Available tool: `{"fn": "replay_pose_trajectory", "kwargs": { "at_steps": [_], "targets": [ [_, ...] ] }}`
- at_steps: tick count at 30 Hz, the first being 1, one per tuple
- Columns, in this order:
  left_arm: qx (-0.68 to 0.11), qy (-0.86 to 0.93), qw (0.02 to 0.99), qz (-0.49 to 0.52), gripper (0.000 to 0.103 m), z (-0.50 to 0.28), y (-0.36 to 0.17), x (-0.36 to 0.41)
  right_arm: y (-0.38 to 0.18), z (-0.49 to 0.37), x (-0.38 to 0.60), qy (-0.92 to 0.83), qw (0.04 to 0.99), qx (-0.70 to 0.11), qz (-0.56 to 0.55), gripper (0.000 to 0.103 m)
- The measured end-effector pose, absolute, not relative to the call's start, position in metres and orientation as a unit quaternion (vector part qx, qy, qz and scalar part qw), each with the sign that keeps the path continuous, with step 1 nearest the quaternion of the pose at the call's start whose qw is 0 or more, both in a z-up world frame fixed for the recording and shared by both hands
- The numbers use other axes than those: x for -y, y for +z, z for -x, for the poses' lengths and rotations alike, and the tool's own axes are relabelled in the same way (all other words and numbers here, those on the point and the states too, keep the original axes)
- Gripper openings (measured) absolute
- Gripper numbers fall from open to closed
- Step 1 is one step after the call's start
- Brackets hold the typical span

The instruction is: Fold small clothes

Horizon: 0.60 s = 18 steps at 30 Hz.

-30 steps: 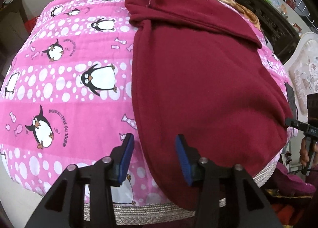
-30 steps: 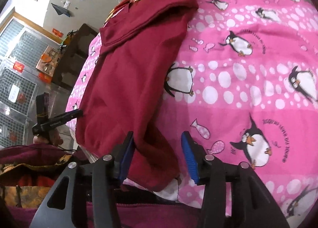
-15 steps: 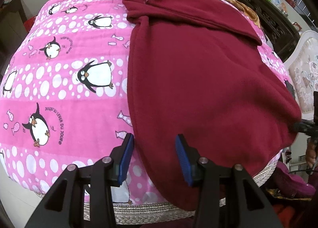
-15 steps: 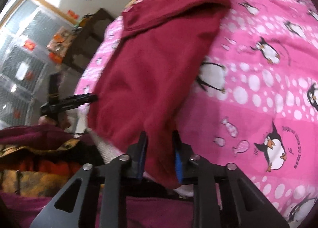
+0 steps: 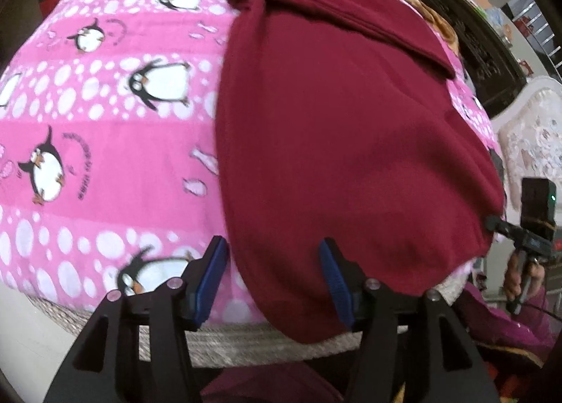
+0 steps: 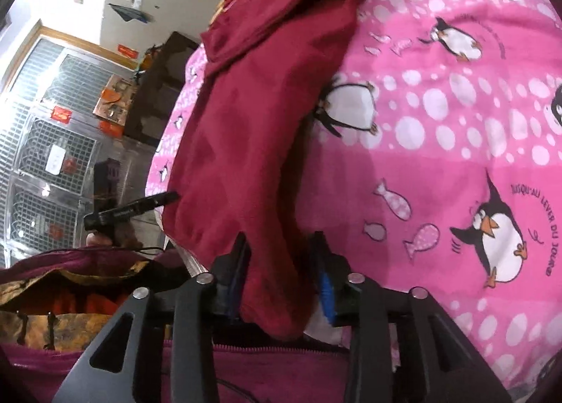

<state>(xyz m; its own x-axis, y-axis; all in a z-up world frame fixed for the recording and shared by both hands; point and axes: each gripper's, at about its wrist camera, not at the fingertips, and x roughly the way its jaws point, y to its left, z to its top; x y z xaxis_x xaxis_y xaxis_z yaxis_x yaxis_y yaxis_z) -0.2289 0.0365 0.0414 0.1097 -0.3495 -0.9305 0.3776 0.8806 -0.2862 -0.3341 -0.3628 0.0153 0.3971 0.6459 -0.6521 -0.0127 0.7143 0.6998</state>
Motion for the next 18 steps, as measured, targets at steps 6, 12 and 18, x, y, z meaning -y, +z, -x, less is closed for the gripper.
{"fn": "replay_pose_trajectory", "kwargs": {
  "at_steps": [6,12,18],
  "targets": [
    [-0.623,-0.254,0.739,-0.017,0.050,0.234,0.037,-0.025,0.014,0.330,0.353,0.207,0.786,-0.508,-0.285,0.036],
    [-0.597,-0.290,0.748,-0.022,0.014,0.231,0.068,-0.044,0.059,0.341,0.352,0.302,0.784,-0.445,-0.309,0.012],
    [-0.612,-0.273,0.742,-0.025,0.019,0.230,0.047,-0.050,0.012,0.331,0.339,0.264,0.753,-0.534,-0.279,0.013]
  ]
}}
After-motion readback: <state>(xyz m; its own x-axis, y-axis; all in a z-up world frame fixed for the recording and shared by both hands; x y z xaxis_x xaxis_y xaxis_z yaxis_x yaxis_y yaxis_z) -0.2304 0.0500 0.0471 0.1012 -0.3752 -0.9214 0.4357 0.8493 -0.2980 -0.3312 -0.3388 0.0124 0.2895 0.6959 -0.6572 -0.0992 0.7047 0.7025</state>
